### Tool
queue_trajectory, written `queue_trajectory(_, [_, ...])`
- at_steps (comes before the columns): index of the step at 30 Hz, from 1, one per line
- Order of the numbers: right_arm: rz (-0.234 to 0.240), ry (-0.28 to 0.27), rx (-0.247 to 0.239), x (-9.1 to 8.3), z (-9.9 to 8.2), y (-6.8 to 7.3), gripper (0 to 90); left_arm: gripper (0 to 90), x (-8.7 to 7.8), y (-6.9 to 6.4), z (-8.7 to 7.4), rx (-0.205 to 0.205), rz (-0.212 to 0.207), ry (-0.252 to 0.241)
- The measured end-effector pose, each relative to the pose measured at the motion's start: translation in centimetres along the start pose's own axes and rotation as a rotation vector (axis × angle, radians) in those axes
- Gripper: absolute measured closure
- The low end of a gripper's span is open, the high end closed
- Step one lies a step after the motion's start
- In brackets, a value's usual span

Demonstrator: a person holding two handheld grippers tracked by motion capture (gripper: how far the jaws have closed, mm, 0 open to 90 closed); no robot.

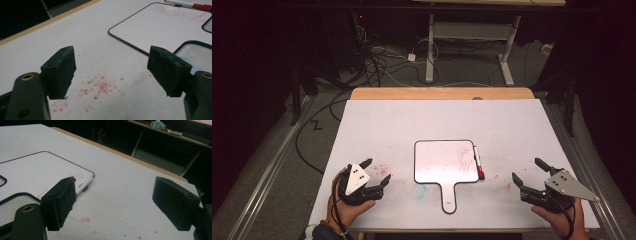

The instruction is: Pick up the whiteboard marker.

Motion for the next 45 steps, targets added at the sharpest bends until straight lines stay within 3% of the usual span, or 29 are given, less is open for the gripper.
queue_trajectory(3, [0.008, 0.021, 0.033, 0.3, -0.5, -0.1, 19.4, 20.6, 0.6, 0.1, -0.2, -0.003, -0.015, 0.027])
queue_trajectory(4, [0.002, 0.036, 0.035, 0.4, -0.7, -0.1, 19.3, 20.7, 1.1, -0.1, -0.5, 0.006, -0.023, 0.054])
queue_trajectory(8, [0.024, 0.042, 0.033, 0.6, -0.7, 0.2, 18.8, 20.4, 1.5, -0.5, -0.8, 0.024, -0.046, 0.081])
queue_trajectory(9, [0.024, 0.039, 0.030, 0.7, -0.6, 0.3, 18.7, 19.5, 1.5, -0.5, -0.9, 0.043, -0.035, 0.091])
queue_trajectory(14, [0.050, 0.068, 0.015, 1.5, -0.9, 0.8, 18.4, 19.3, 1.4, -0.4, -0.8, 0.043, -0.018, 0.080])
queue_trajectory(19, [0.090, 0.114, 0.037, 2.9, -1.1, 0.8, 21.0, 19.3, 1.7, -0.4, -1.0, 0.044, -0.016, 0.103])
queue_trajectory(22, [0.181, 0.163, 0.067, 4.1, -1.0, 0.8, 22.1, 19.3, 1.9, -0.5, -1.1, 0.059, -0.020, 0.115])
queue_trajectory(23, [0.190, 0.202, 0.089, 4.6, -1.1, 0.7, 23.0, 19.3, 1.9, -0.5, -1.1, 0.059, -0.020, 0.115])
queue_trajectory(25, [0.238, 0.229, 0.136, 5.6, -0.9, 0.7, 24.4, 19.3, 1.9, -0.5, -1.2, 0.059, -0.023, 0.121])
queue_trajectory(28, [0.251, 0.278, 0.151, 7.3, -0.3, 0.8, 27.5, 19.5, 2.0, -0.6, -1.3, 0.062, -0.029, 0.126])
queue_trajectory(31, [0.309, 0.318, 0.182, 9.3, 0.3, 1.4, 29.7, 19.6, 2.0, -0.7, -1.4, 0.072, -0.028, 0.137])
queue_trajectory(34, [0.329, 0.360, 0.179, 10.6, 0.3, 1.7, 30.1, 19.7, 2.1, -0.7, -1.5, 0.073, -0.030, 0.140])
queue_trajectory(35, [0.336, 0.391, 0.193, 11.9, 0.3, 1.9, 31.7, 19.6, 2.1, -0.7, -1.5, 0.073, -0.031, 0.142])
queue_trajectory(40, [0.347, 0.440, 0.237, 14.6, -0.4, 1.8, 33.0, 19.7, 2.0, -0.8, -1.7, 0.078, -0.033, 0.154])
queue_trajectory(42, [0.340, 0.449, 0.255, 15.1, -0.6, 1.7, 36.3, 19.7, 2.0, -1.0, -1.7, 0.082, -0.039, 0.156])
queue_trajectory(45, [0.371, 0.465, 0.303, 16.4, -1.0, 1.8, 49.1, 19.8, 2.0, -1.2, -1.7, 0.088, -0.045, 0.156])
Point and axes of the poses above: each handheld gripper's, and its own axes: x roughly forward along the jaws, z roughly out of its top, y roughly to its left, the point moved 7 cm from there along x, roughly forward along the jaws, and after that the axes turned 6 degrees about -x, right-handed, at the moved point
